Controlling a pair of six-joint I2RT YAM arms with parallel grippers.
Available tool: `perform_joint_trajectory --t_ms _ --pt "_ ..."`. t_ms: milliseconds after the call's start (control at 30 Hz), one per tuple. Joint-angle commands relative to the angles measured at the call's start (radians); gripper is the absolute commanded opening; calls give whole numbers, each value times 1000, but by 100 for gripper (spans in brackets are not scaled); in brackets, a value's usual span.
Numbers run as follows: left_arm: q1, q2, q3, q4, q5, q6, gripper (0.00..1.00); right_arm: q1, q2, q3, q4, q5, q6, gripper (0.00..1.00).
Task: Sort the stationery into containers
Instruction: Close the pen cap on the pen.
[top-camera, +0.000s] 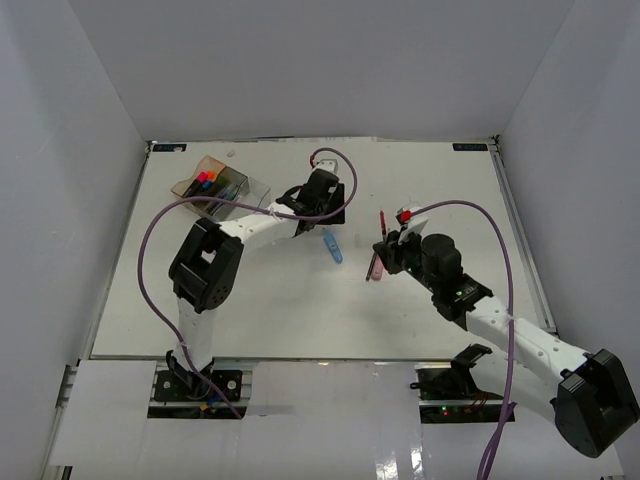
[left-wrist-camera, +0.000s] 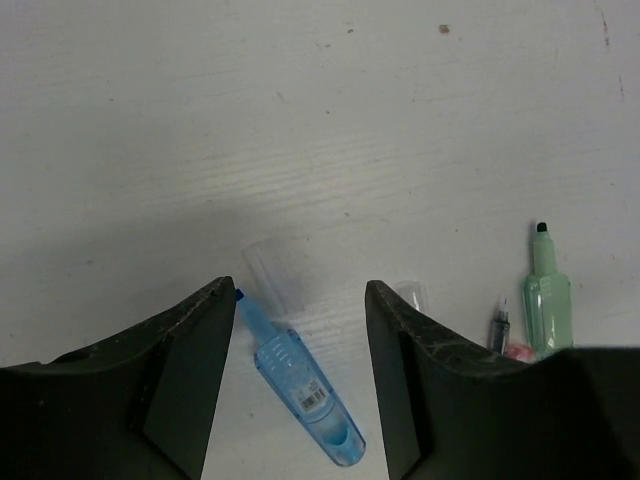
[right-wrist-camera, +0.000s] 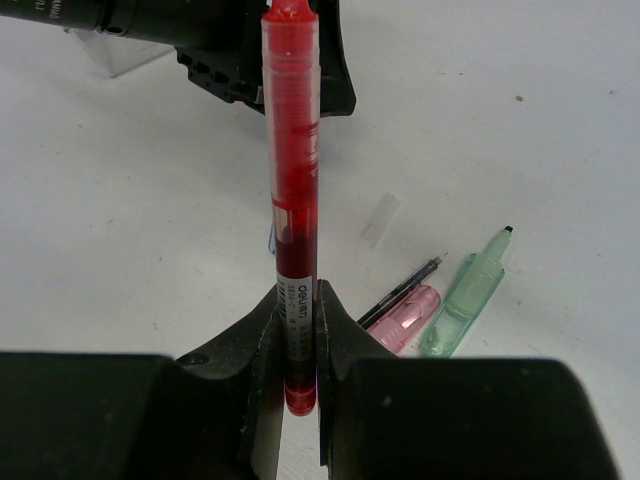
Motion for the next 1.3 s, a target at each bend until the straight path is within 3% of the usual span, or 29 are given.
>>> perform_joint_trajectory --t_ms 0,400,800,1267 --pt "-3 22 71 -31 -52 27 65 -7 -28 -18 25 25 -22 8" --pt "-3 179 208 -128 -80 33 54 -19 -53 -51 51 10 -12 8" --pt "-1 206 206 -165 -11 4 44 -24 -62 -66 60 -4 -4 8" --pt "-1 177 246 -151 -24 9 6 -25 -83 -70 60 -13 -18 8"
